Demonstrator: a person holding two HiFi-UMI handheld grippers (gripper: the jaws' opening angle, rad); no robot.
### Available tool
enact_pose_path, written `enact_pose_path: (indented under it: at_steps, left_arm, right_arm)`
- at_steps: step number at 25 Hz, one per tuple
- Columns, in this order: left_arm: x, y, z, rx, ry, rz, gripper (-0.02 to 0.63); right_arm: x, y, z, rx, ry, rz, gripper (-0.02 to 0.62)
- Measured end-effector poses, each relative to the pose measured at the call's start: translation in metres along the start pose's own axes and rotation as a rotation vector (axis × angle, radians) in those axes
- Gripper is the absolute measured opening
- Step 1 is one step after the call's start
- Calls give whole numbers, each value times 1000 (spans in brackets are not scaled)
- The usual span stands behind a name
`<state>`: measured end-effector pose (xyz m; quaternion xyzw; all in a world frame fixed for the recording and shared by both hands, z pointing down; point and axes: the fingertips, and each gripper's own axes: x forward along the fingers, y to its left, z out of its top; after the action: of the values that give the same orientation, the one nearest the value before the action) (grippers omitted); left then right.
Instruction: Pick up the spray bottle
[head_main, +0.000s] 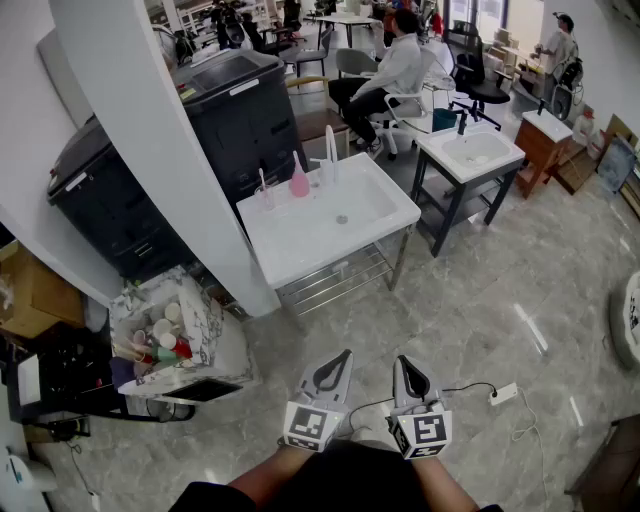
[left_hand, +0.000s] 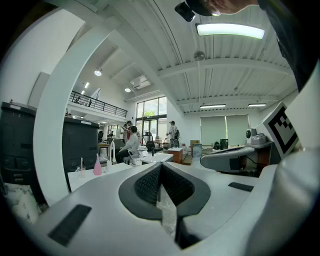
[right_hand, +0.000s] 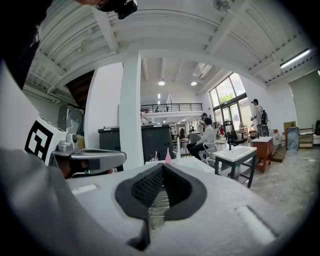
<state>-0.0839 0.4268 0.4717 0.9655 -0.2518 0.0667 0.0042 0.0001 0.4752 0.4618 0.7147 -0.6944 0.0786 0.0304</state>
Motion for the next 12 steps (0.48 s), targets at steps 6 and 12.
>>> enact_pose_path:
  at_steps: [6, 12]
  left_arm:
    - [23, -5, -3, -3, 0, 0, 17]
    - [62, 25, -22, -38, 30, 1, 17]
  right_arm:
    - [4, -28, -4, 56, -19, -3, -2]
    - [46, -53, -7, 37, 28, -33, -2]
